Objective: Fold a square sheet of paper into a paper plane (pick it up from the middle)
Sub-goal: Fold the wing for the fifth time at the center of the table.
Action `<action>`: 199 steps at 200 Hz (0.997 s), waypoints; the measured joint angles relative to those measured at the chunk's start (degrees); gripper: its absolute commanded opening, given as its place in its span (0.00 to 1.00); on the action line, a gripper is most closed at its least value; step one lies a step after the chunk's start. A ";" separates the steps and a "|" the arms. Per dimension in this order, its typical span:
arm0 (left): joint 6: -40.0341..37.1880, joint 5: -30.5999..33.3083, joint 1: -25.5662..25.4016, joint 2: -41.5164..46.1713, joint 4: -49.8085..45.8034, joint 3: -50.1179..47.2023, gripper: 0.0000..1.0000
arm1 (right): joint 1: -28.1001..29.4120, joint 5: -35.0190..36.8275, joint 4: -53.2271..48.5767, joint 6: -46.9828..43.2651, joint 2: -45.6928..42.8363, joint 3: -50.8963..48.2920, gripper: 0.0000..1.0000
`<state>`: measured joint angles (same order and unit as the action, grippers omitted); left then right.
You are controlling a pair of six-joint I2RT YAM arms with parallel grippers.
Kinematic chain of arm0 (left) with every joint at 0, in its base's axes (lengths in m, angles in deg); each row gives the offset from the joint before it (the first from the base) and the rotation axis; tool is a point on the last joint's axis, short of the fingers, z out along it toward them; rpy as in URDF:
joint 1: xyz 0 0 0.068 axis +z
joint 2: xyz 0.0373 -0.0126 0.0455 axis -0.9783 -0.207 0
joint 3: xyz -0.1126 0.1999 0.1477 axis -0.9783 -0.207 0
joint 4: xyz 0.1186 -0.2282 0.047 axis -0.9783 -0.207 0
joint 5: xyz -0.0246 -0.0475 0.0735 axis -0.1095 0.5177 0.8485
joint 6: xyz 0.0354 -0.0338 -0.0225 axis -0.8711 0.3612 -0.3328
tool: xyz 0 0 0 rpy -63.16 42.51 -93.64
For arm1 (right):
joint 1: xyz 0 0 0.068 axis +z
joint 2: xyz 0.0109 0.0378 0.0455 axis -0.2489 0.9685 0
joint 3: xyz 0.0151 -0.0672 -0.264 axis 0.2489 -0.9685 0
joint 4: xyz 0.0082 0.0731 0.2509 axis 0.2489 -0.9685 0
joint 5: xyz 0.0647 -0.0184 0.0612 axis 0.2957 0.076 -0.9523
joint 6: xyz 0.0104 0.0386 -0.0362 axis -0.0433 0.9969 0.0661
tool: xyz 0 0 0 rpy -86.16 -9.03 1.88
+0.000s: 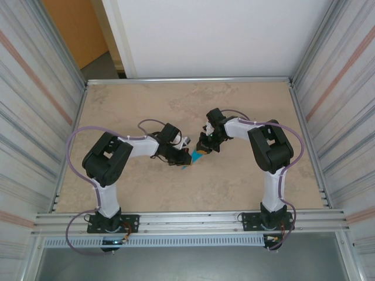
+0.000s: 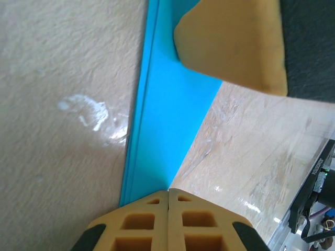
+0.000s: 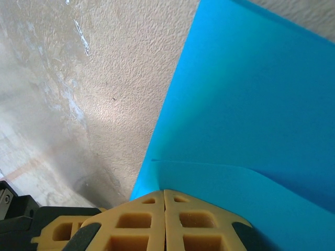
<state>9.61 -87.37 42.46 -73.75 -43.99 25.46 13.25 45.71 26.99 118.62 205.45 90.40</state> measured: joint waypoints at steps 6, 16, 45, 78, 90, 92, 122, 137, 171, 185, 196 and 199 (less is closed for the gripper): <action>-0.37 0.07 0.04 0.11 -0.46 0.00 0.00 | 0.00 0.00 0.00 -0.02 0.00 0.00 0.06; -1.03 0.31 0.02 0.22 -1.01 0.00 0.00 | 0.00 0.00 0.00 -0.07 0.00 0.00 0.06; -2.89 0.90 0.26 0.96 -3.26 -0.04 0.00 | 0.00 0.00 -0.02 -0.13 0.00 0.04 0.06; -4.68 1.01 1.16 1.97 -5.81 -0.72 0.00 | 0.00 -0.02 -0.48 -0.15 0.33 0.46 0.06; -5.22 0.98 1.33 2.16 -6.40 -0.85 0.00 | 0.00 -0.07 -0.66 -0.15 0.33 0.61 0.06; -5.31 0.96 1.36 2.23 -6.47 -0.87 0.00 | 0.00 -0.07 -0.66 -0.15 0.33 0.61 0.06; -6.45 1.11 1.42 2.54 -7.87 -0.96 0.00 | 0.00 -0.04 -0.74 -0.15 0.33 0.66 0.06; -7.06 1.60 1.42 2.80 -8.81 -0.96 0.00 | 0.00 -0.04 -0.81 -0.15 0.35 0.68 0.06; -7.96 2.62 1.42 3.50 -11.50 -1.03 0.00 | 0.00 -0.04 -0.90 -0.15 0.39 0.76 0.06; -8.35 3.32 1.42 4.11 -12.55 -1.29 0.00 | 0.00 -0.04 -0.90 -0.15 0.39 0.74 0.06; -8.50 3.72 1.42 4.70 -13.66 -1.62 0.00 | 0.02 -0.04 -0.90 -0.15 0.39 0.74 0.06; -8.50 3.89 1.42 4.92 -13.88 -1.70 0.00 | 0.02 -0.04 -0.90 -0.15 0.39 0.74 0.06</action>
<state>1.11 -83.48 43.88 -68.84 -57.87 23.75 13.27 45.66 26.09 118.46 205.84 91.15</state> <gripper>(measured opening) 0.049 0.065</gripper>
